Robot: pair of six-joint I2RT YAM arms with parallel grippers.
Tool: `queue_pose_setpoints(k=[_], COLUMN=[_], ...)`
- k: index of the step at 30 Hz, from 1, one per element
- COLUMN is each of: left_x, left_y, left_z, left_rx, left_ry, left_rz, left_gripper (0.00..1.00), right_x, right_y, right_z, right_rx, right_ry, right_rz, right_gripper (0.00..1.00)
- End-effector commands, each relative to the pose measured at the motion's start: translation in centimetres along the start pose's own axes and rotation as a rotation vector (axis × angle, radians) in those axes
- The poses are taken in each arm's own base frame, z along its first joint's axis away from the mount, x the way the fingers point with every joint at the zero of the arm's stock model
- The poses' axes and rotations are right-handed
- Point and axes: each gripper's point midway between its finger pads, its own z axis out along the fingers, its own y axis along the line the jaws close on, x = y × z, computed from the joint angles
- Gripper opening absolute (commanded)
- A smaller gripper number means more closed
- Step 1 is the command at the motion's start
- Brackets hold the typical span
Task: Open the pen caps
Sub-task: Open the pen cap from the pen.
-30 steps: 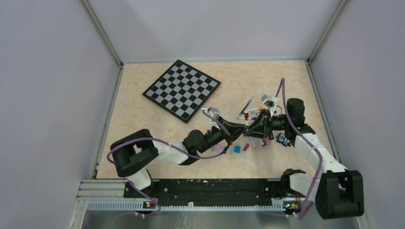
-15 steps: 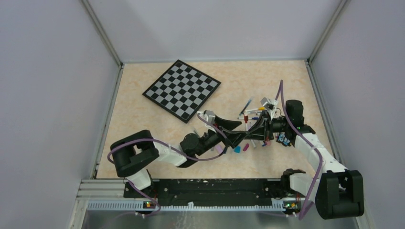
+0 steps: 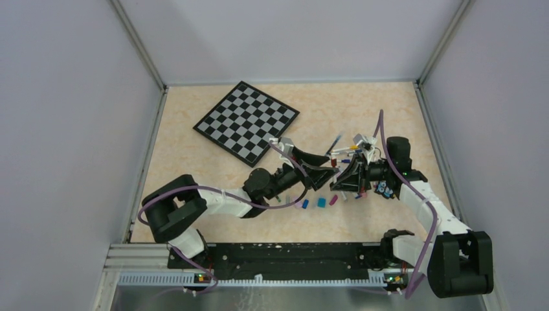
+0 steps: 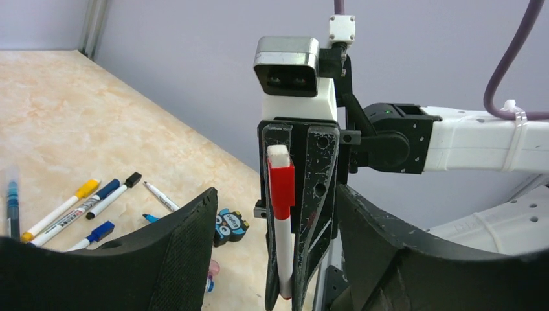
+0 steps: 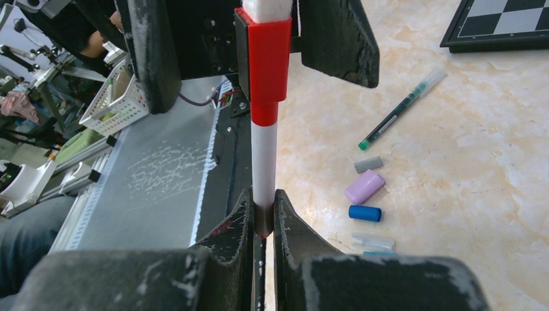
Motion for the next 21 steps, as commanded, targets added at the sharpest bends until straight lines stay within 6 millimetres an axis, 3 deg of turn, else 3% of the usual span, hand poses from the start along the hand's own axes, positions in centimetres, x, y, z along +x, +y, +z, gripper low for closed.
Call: queue_pose_setpoints(k=[1, 16, 21], left_x=[-1.2, -1.9, -2.4], left_y=[-1.3, -0.9, -1.0], left_z=[1.2, 2.6, 2.8], left_rx=[0.031, -0.011, -0.010], left_ry=[0.011, 0.010, 0.003], left_rz=[-0.029, -0.018, -0.014], left_gripper=[0.67, 0.43, 0.42], right_x=[-1.0, -0.8, -0.7], right_y=[0.4, 0.0, -0.1], right_z=[0.2, 0.2, 0.2], right_rx=[-0.027, -0.008, -0.005], right_ry=[0.001, 0.004, 0.005], right_rz=[-0.074, -0.065, -0.063], right_gripper=[0.00, 0.00, 0.00])
